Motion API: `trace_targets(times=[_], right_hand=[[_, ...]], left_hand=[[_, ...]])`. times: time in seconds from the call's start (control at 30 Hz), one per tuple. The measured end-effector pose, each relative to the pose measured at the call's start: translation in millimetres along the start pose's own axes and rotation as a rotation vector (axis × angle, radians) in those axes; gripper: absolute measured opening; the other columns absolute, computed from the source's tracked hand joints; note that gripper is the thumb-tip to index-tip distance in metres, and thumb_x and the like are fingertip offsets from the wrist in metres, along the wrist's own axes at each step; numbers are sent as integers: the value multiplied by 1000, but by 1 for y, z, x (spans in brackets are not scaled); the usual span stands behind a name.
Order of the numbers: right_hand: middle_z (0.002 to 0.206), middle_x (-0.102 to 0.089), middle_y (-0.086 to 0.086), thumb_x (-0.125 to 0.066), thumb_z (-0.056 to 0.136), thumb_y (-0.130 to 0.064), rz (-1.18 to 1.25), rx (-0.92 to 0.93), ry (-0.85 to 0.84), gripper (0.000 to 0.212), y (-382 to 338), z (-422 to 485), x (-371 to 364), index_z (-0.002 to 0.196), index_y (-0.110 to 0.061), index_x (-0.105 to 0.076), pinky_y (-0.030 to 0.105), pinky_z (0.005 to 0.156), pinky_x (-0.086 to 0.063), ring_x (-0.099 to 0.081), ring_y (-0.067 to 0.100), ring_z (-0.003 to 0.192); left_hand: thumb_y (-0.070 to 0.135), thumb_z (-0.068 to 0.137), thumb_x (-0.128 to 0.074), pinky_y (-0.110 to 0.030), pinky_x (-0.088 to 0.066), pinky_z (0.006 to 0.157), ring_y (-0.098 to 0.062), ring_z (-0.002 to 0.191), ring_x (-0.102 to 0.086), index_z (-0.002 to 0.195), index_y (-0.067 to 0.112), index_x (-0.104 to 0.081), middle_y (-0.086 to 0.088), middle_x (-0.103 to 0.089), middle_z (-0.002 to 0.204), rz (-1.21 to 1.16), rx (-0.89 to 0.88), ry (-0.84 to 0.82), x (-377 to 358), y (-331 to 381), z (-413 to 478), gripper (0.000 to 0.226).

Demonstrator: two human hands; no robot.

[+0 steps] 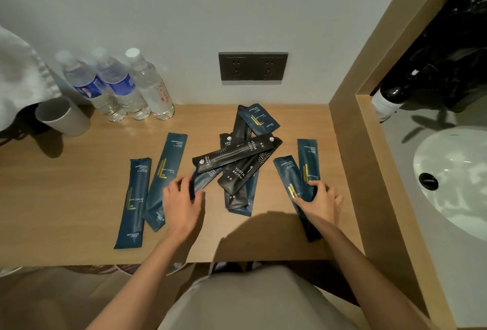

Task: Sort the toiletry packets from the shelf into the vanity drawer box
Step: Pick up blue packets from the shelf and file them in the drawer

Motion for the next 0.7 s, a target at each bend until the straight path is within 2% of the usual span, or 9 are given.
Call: trace_targets(times=[0.2,0.37,0.5,0.57,0.7], right_hand=[[135,-38,11,-84,65,-28,63,-67,-22,82,-11,2,-4,132,-28,-38,51,96,-42,-36,38,123],[133,-37,17,-89,56,-23,137,-95,-51,111,-11,4,-5,143,-32,-22,48,96,-36,-34,40,123],[137,-39,19,-91,49,-27,146,-85,-98,124,-7,5,-9,147,-25,-14,49,100,-30,-30,40,129],[136,-43,17,-91,48,-31,115,-94,-106,121,-3,3,-11,145,-18,-20,49,100,-32,-33,39,129],[119,-56,13,-89,50,-37,73,-112,-59,86,1,-3,-10,116,-8,-42,46,91,-43,-43,36,118]], left_hand=[[33,84,-66,-44,-34,99,-32,121,-38,139,21,-40,-13,-48,130,154,67,-121,3,-29,9,62],[37,80,-70,-42,-29,97,-31,117,-38,131,22,-47,-11,-50,122,139,124,-121,6,-30,14,57],[43,82,-67,-41,-31,93,-30,114,-42,121,16,-55,-11,-54,117,208,134,-162,8,-32,12,49],[43,84,-65,-41,-36,89,-31,110,-46,114,13,-58,-12,-56,114,237,132,-179,10,-34,9,43],[31,90,-61,-37,-42,75,-31,99,-56,112,8,-56,-14,-53,111,84,156,-166,18,-36,-2,33]])
Point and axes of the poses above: each hand's wrist, its own z-axis towards the middle knuckle, its own x-axis out of the back of the hand, y = z × x, the point moved 2 cm from there along z, towards the middle knuckle
